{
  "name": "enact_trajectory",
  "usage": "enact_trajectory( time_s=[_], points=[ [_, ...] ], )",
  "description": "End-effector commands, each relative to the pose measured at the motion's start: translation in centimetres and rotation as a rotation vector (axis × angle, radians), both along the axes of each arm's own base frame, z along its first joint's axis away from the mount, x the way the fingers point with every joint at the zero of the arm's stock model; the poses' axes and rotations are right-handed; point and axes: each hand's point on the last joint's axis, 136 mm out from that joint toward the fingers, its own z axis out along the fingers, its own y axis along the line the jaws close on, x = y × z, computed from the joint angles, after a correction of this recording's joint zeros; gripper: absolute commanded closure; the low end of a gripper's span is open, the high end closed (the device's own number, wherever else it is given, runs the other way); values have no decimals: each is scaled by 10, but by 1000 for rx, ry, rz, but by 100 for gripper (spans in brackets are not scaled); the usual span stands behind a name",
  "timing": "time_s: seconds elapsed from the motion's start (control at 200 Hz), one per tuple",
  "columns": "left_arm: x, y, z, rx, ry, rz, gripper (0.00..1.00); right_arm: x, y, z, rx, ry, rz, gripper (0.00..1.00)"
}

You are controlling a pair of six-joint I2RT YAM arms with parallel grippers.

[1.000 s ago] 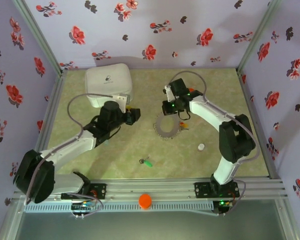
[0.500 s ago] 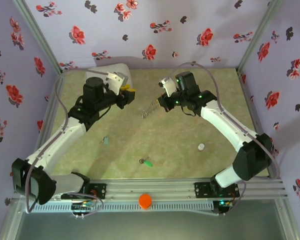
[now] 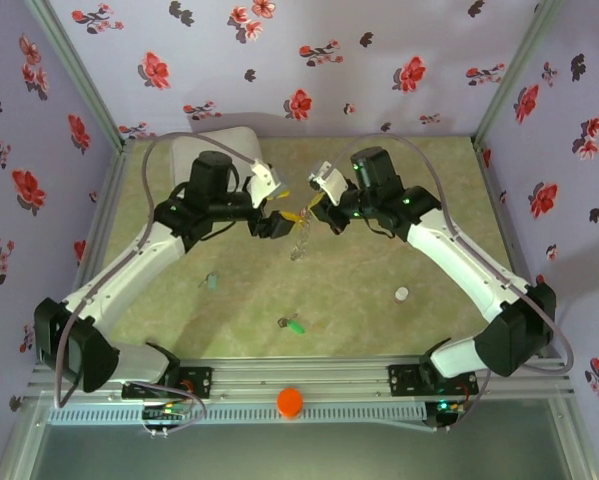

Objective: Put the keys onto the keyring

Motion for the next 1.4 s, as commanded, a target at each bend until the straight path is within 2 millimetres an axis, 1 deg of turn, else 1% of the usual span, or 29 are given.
enact_trajectory(
  time_s=[0.0, 0.11, 0.155, 0.31, 0.41, 0.485, 0.605, 0.78, 0.93, 1.045, 1.235, 1.335, 1.395],
  points=[
    [-15, -11, -8, -43, 34, -112, 23, -16, 2, 7, 24, -41, 75, 100],
    [-23, -19, -4, -116, 73, -169, 20, -24, 5, 6, 41, -61, 124, 100],
    [-26, -20, -6, -134, 89, -185, 18, -27, 6, 6, 48, -61, 140, 100],
    [-29, -21, -23, -126, 124, -193, 17, -33, 9, 5, 61, -41, 180, 100],
    [-37, -23, -38, -109, 120, -218, 20, -36, 11, 1, 72, -21, 196, 100],
    [-42, -25, -42, -117, 91, -235, 24, -37, 13, -1, 76, -9, 200, 100],
    [-45, -28, -38, -143, 85, -236, 30, -33, 13, -3, 77, -7, 182, 100],
    [-51, -28, -36, -145, 81, -245, 36, -27, 12, -3, 84, -24, 140, 100],
    [-51, -26, -41, -142, 74, -230, 37, -21, 11, -4, 79, -33, 108, 100],
    [-52, -28, -39, -143, 63, -225, 38, -17, 9, -4, 72, -38, 87, 100],
    [-43, -26, -34, -100, -60, -122, 40, -12, 9, -9, 56, -35, 53, 100],
    [-48, -25, -29, -105, -77, -124, 40, -11, 10, -8, 63, -36, 46, 100],
    [-57, -27, -27, -109, -76, -152, 40, -9, 10, -8, 62, -37, 39, 100]
  ],
)
